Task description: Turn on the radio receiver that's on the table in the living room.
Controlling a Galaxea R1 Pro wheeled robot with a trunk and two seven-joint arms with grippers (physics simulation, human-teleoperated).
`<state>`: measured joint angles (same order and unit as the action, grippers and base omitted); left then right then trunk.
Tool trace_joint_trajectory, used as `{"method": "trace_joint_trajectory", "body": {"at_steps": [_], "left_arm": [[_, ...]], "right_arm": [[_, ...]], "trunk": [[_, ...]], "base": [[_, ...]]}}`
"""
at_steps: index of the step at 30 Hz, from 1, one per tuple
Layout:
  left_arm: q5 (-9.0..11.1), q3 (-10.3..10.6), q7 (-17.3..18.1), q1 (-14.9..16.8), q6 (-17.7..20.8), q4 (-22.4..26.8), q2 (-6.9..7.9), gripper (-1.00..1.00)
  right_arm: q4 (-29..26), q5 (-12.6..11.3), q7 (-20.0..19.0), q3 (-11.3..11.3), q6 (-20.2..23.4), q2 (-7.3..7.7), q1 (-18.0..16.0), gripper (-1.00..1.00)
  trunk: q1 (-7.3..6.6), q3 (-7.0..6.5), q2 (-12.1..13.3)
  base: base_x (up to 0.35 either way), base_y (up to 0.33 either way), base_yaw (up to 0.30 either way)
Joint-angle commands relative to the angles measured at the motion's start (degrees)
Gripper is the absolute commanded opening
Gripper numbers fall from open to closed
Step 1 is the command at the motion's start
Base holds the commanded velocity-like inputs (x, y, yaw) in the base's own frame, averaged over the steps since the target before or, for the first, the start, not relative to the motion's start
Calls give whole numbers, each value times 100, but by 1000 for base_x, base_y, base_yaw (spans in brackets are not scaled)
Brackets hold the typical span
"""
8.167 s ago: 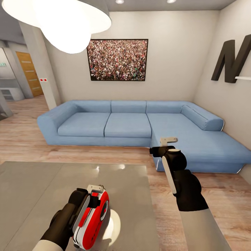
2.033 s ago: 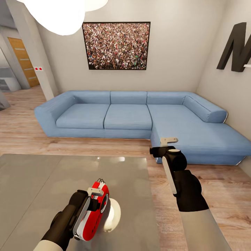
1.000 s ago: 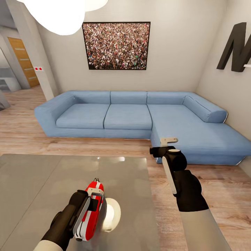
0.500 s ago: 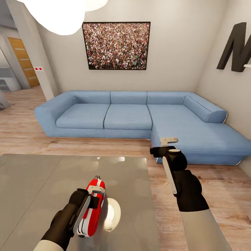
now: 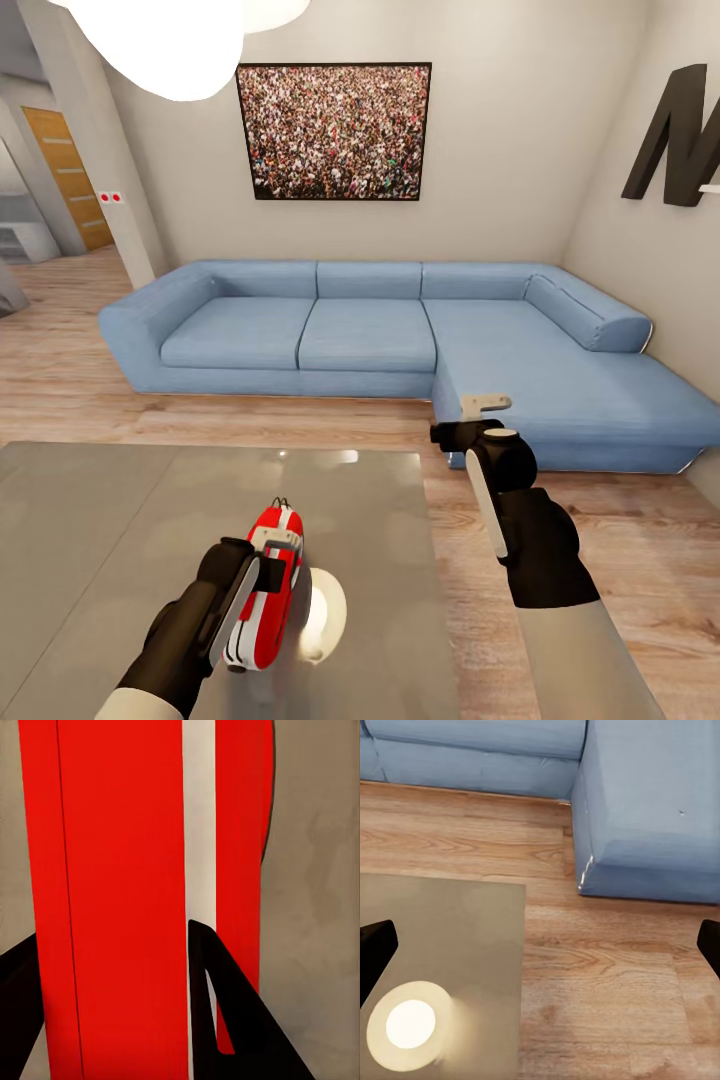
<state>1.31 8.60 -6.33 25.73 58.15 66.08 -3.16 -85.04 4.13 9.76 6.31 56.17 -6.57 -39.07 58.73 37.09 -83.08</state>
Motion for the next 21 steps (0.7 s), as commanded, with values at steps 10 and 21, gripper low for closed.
{"method": "trace_joint_trajectory", "body": {"at_steps": [10, 21], "left_arm": [[-21, -7, 4, 1, -4, 10, 0, -100], [-17, -21, 17, 3, -6, 483, -15, -100]], "right_arm": [[-7, 0, 0, 7, -1, -5, 4, 100], [-9, 0, 0, 11, -1, -11, 3, 100]], "trunk": [[0, 0, 0], [0, 0, 0]], "base": [[0, 0, 0], [0, 0, 0]]}}
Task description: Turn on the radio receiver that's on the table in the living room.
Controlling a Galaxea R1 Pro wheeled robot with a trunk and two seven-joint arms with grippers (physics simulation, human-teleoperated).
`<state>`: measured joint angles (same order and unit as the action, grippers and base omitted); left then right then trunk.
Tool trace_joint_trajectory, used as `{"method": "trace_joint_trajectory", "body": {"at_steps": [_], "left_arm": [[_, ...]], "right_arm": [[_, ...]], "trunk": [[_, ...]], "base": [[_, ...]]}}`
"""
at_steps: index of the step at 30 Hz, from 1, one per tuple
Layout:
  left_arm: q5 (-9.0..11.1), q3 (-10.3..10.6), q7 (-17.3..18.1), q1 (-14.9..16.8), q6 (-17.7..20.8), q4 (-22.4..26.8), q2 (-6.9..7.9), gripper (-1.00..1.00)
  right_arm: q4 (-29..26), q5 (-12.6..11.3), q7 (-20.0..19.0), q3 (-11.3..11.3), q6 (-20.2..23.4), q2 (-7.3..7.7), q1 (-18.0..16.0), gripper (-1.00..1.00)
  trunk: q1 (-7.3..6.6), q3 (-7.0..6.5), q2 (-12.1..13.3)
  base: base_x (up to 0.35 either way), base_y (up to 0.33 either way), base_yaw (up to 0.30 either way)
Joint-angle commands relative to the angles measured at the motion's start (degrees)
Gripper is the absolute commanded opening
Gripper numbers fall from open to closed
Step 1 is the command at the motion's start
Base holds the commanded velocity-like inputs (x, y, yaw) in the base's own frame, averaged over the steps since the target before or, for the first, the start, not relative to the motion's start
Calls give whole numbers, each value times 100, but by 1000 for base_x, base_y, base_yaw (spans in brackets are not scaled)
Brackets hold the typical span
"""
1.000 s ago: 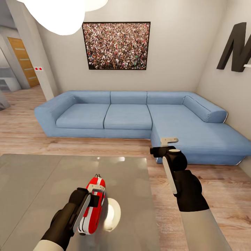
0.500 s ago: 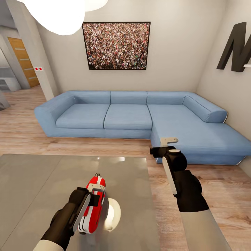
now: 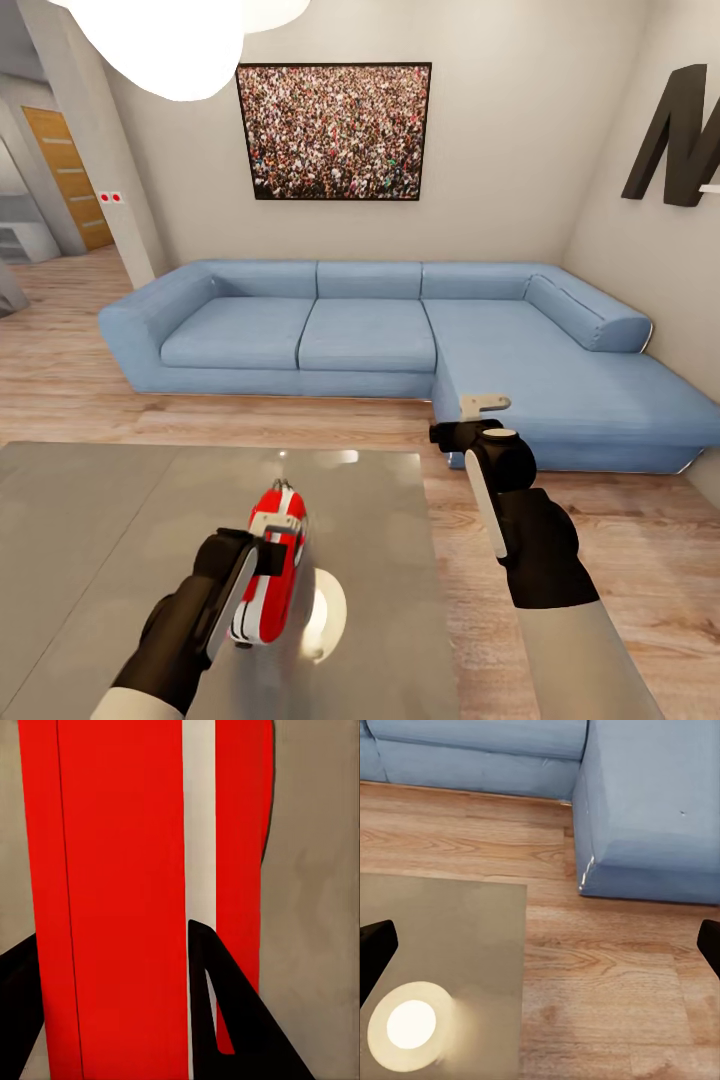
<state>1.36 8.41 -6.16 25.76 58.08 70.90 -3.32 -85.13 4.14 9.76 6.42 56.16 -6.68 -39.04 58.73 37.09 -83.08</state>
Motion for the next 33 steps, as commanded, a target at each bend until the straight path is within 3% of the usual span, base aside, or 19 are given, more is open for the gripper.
{"method": "trace_joint_trajectory", "body": {"at_steps": [1, 11, 21, 30, 32, 33], "left_arm": [[-20, -3, 0, -1, 2, 109, -4, -100], [328, -6, 0, -5, 2, 911, -168, -100], [347, -5, 82, -1, -44, 1179, -213, -100], [347, -16, 1348, -1, -160, 1301, -163, -100], [348, -19, 1488, -1, -164, 1354, -138, -100], [348, -23, 1768, -1, -179, 1489, -44, -100]], "right_arm": [[0, 0, 0, 0, 0, 0, -1, 100], [-2, 0, 0, 0, 0, -5, 1, 100], [-43, -1, 0, -6, 7, 1, 0, 100], [-142, 0, -6, -17, 9, 39, -2, 100], [-173, 0, -8, -17, 9, 42, -2, 100], [-207, 0, -15, -22, 9, 49, 1, 100]], "trunk": [[0, 0, 0], [0, 0, 0], [0, 0, 0], [0, 0, 0], [0, 0, 0], [0, 0, 0]], "base": [[0, 0, 0], [0, 0, 0], [0, 0, 0], [0, 0, 0], [0, 0, 0], [0, 0, 0]]}}
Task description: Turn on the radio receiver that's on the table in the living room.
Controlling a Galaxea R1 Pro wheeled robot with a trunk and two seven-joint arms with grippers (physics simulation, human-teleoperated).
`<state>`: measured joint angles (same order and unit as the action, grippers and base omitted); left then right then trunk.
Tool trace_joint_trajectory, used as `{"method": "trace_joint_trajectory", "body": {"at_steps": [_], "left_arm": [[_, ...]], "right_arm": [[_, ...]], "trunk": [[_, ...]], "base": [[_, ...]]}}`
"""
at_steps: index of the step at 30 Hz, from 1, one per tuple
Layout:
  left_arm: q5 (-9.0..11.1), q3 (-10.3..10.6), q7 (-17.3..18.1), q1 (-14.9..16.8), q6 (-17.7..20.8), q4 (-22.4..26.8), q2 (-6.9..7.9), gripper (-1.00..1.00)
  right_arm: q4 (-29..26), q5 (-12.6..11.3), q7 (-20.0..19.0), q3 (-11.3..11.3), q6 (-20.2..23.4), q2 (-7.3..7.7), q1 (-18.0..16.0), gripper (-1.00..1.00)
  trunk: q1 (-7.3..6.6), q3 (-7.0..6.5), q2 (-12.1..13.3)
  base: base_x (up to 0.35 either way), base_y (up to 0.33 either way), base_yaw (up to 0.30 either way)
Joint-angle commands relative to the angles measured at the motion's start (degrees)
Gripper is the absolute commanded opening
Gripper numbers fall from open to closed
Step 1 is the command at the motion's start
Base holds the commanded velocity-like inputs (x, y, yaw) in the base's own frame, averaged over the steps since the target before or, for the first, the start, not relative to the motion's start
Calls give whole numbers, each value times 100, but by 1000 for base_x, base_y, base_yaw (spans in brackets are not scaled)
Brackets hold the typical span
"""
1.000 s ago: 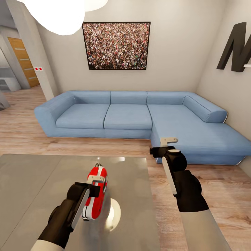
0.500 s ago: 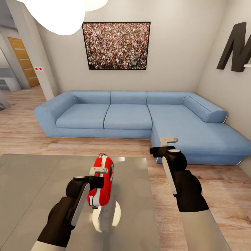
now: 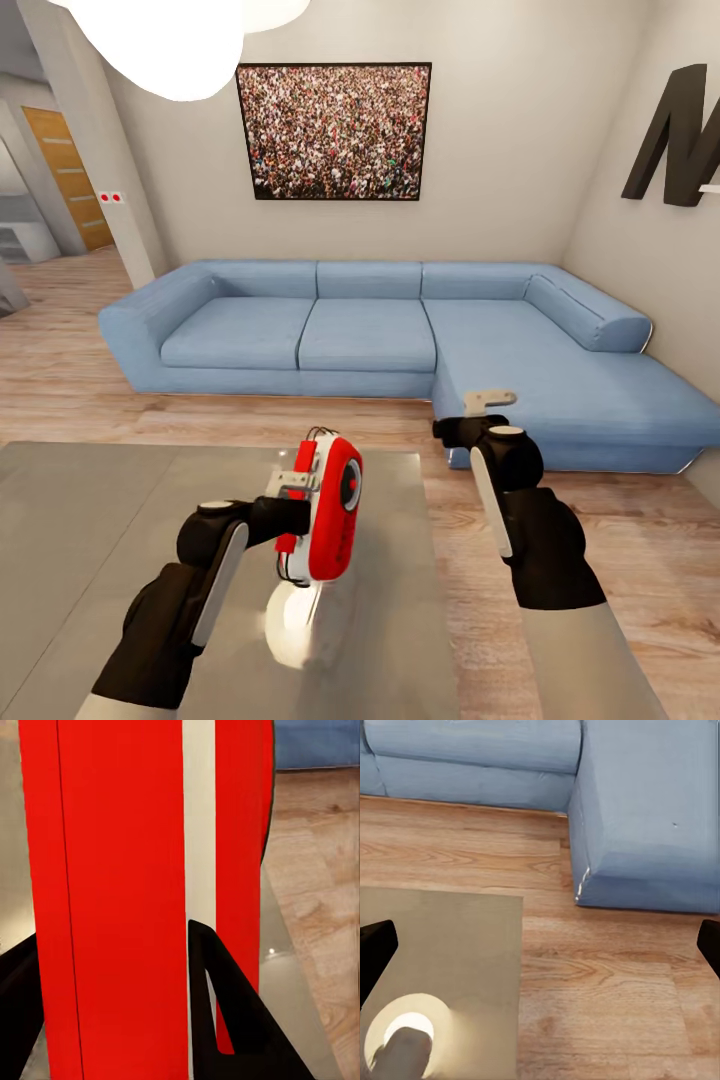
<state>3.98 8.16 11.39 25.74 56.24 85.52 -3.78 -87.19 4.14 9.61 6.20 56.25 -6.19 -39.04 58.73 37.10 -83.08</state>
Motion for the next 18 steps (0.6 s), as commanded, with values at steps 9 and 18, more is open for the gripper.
{"method": "trace_joint_trajectory", "body": {"at_steps": [9, 18], "left_arm": [[85, -566, 1429, 1, -16, 64, 262, -100], [76, -1082, 1855, 1, -470, 42, 480, -100]], "right_arm": [[-8, -1, -7, -4, 0, 9, -1, 100], [-273, -1, -23, -4, 8, 36, 3, 100]], "trunk": [[0, -1, 0], [0, -1, 0]], "base": [[0, 0, 0], [0, 0, 0]]}}
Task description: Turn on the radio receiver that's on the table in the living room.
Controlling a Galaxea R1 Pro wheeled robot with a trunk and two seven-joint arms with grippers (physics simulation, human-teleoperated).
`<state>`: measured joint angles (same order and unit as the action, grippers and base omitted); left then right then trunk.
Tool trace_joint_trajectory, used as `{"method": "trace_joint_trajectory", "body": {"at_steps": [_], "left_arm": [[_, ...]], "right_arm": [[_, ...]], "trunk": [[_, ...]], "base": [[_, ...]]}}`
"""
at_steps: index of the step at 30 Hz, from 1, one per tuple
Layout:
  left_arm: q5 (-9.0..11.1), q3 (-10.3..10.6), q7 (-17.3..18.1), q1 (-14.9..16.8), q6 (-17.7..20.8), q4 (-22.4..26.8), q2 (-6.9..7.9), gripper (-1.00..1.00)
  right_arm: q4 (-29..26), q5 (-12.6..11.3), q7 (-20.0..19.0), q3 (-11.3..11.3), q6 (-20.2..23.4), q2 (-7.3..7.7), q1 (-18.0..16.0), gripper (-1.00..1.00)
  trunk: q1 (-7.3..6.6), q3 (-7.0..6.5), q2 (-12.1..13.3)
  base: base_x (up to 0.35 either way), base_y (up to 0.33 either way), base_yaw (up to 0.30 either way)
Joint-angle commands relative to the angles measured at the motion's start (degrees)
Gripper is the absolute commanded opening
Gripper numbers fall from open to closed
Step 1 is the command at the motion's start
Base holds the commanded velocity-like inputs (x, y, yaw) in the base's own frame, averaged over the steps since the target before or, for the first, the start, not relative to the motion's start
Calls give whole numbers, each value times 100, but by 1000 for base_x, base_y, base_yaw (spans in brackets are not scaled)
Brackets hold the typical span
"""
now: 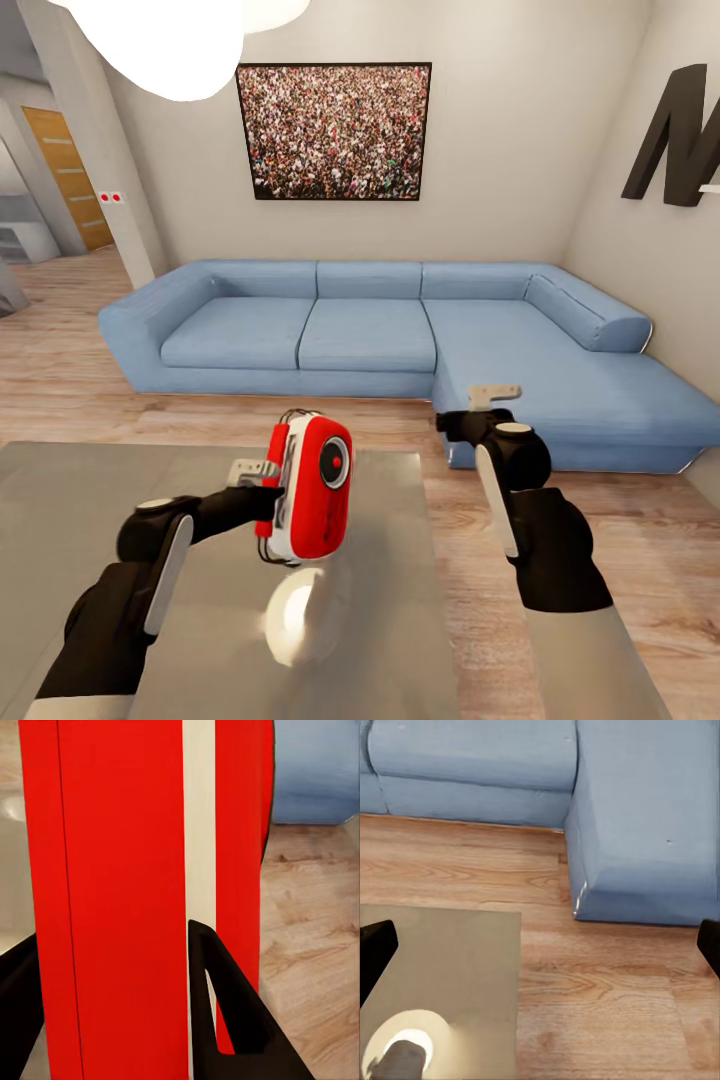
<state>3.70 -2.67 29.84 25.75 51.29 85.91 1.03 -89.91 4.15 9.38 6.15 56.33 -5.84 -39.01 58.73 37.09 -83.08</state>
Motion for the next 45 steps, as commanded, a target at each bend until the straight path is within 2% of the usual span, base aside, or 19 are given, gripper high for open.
{"method": "trace_joint_trajectory", "body": {"at_steps": [1, 8, 12, 16, 21, 28, 34, 39, 41, 42, 45], "left_arm": [[105, -38, 13, 0, 20, 3, 2, -100], [105, -108, 21, 0, -1, -15, 37, -100], [111, -104, 21, 0, -112, -105, 146, -100], [113, -95, 112, 0, -360, -195, 183, -100], [109, -94, 183, 0, -387, -210, 193, -100], [105, -93, 197, 0, -423, -308, 257, -100], [105, -93, 197, 0, -719, -510, 288, -100], [105, -93, 198, 0, -823, -634, 323, -100], [105, -93, 198, 0, -830, -640, 360, -100], [111, -93, 201, 0, -842, -646, 414, -100], [113, -93, 204, 0, -847, -652, 433, -100]], "right_arm": [[-15, -5, -15, 0, 0, 16, 3, 100], [-63, -10, -434, -3, 7, 90, 20, 100], [-101, -14, -591, -37, 9, 180, 24, 100], [-134, -19, -619, -59, 10, 204, 25, 100], [-175, -65, -680, -61, 10, 206, 31, 100], [-199, -163, -1226, -61, 33, 209, 34, 100], [-201, -168, -1380, -61, 35, 227, 40, 100], [-202, -169, -1921, -112, 36, 244, 42, 100], [-202, -169, -2112, -211, 36, 270, 42, 100], [-202, -172, -2361, -391, 36, 345, 42, 100], [-202, -176, -2613, -465, 36, 429, 52, 100]], "trunk": [[0, 0, 0], [0, 0, 0], [0, 0, 0], [0, 0, 0], [0, 0, 0], [0, 0, 0], [0, 0, 0], [0, 0, 0], [0, 0, 0], [0, 0, 0], [0, 0, 0]], "base": [[0, 0, 0], [0, 0, 0], [0, 0, 0], [0, 0, 0], [0, 0, 0], [0, 0, 0], [0, 0, 0], [0, 0, 0], [0, 0, 0], [0, 0, 0], [0, 0, 0]]}}
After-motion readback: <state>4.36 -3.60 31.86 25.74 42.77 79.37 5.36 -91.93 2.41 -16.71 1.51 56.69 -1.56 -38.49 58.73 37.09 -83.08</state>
